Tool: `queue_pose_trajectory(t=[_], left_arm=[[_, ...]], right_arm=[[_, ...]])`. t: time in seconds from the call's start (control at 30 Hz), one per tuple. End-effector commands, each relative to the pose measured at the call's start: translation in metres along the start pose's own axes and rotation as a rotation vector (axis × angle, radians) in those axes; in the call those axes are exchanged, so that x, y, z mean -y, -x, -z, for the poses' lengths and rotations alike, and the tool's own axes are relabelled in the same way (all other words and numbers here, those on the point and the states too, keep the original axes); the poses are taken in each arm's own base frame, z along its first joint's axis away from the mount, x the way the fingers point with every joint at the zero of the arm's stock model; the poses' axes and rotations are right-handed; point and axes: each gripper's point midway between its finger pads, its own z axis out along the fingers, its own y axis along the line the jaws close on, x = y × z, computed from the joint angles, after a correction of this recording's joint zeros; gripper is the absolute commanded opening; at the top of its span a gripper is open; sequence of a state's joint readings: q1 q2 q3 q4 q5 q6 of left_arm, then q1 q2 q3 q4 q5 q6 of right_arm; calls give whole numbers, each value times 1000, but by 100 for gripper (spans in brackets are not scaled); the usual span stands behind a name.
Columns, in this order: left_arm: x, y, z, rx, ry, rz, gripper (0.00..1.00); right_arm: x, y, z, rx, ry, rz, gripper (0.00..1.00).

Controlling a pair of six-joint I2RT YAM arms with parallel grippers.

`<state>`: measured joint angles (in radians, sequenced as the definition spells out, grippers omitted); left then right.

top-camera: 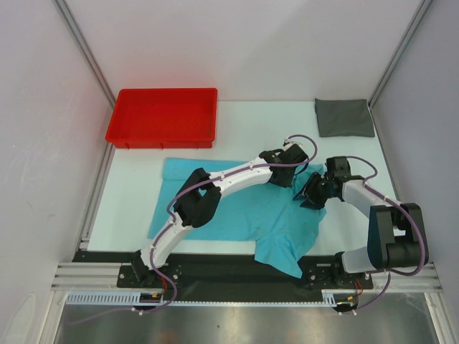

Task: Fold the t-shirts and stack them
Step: Fold the tshirt

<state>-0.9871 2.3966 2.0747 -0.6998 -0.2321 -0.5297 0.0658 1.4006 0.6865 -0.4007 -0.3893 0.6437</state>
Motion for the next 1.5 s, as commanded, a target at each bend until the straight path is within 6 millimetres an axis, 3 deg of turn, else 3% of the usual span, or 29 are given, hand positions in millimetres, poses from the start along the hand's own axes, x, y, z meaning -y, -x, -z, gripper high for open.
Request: queue_pose_trajectory(t=[0.0,0.6,0.97,1.2,1.47], left_arm=[[5,29,35,72,-44,-2,0],[4,27,42,68,-58,-5,0],[-3,21,48,41,-59,-29,0],[-13,15,57,11,-59,-66,0],[-24,-5,67,-60,-68,-126,0]], right_arm=[[-6,13,-6,39,23,-11,46],[-5,36,-17,88,-27,-45,37],[-5,35,-5,65,-53,25,0],[-8,29,13,39,-78,64,0],[1,8,32,2,-101,81,0]])
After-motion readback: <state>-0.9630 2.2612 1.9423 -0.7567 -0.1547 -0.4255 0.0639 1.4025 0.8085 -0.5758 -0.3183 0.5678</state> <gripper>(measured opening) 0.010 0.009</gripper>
